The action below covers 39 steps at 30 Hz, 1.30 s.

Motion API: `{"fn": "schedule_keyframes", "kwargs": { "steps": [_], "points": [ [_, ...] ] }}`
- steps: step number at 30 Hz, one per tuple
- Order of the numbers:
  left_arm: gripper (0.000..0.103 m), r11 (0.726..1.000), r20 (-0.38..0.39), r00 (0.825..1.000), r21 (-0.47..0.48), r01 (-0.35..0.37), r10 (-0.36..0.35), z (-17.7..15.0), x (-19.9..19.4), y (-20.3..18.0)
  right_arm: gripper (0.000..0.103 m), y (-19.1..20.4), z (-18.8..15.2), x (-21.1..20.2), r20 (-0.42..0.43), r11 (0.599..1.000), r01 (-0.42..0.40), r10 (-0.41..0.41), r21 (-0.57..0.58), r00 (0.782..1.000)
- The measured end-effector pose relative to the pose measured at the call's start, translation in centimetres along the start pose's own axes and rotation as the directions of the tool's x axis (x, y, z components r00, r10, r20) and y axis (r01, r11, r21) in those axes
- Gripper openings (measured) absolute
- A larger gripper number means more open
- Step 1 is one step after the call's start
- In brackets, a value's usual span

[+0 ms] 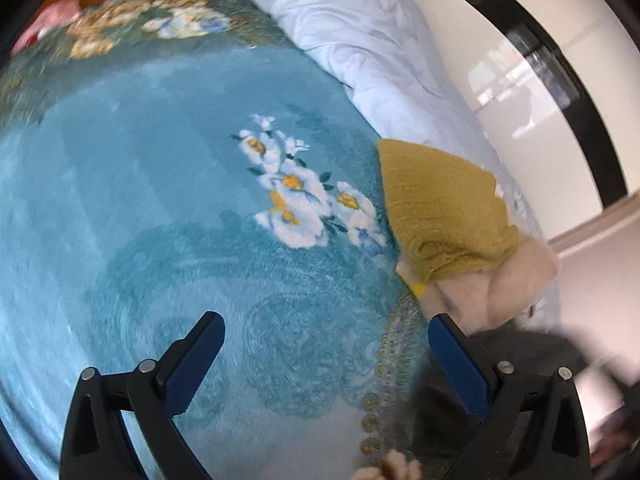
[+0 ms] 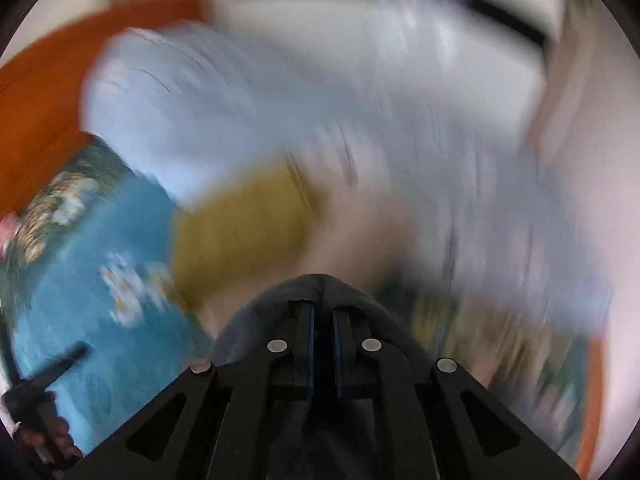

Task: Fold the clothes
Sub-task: 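Lift the grey sweatpants and lay them flat on the blanket with the right gripper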

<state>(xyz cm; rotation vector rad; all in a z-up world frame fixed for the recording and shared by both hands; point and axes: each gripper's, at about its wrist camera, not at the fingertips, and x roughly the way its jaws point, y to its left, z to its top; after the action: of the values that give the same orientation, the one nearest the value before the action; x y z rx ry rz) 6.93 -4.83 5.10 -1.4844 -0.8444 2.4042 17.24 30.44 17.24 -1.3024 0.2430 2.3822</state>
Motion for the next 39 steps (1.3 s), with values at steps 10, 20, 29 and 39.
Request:
{"fn": "schedule_keyframes", "kwargs": {
  "steps": [10,20,29,39],
  "points": [
    [0.103,0.999,-0.003,1.000,0.048,-0.008,0.008,-0.6,0.3,-1.3,0.058,4.2,-8.2,-2.1,-0.049,0.978,-0.090,0.083,-0.187,0.995],
    [0.103,0.999,0.013,1.000,0.021,-0.028,0.028,-1.1,-0.7,-0.5,0.065,14.3,-16.4,2.6,-0.084,0.831,0.004,-0.061,-0.556,0.995],
    [0.103,0.998,0.010,0.999,0.048,-0.031,0.031,-1.4,-1.1,-1.2,0.025,6.5,-9.3,-0.6,0.021,0.943,0.053,-0.049,-0.330,0.999],
    [0.103,0.998,0.072,0.997,-0.057,0.021,-0.017,-0.6,-3.1,0.6,0.023,-2.6,-2.1,-9.7,0.115,0.676,-0.710,0.704,0.196,0.701]
  ]
}}
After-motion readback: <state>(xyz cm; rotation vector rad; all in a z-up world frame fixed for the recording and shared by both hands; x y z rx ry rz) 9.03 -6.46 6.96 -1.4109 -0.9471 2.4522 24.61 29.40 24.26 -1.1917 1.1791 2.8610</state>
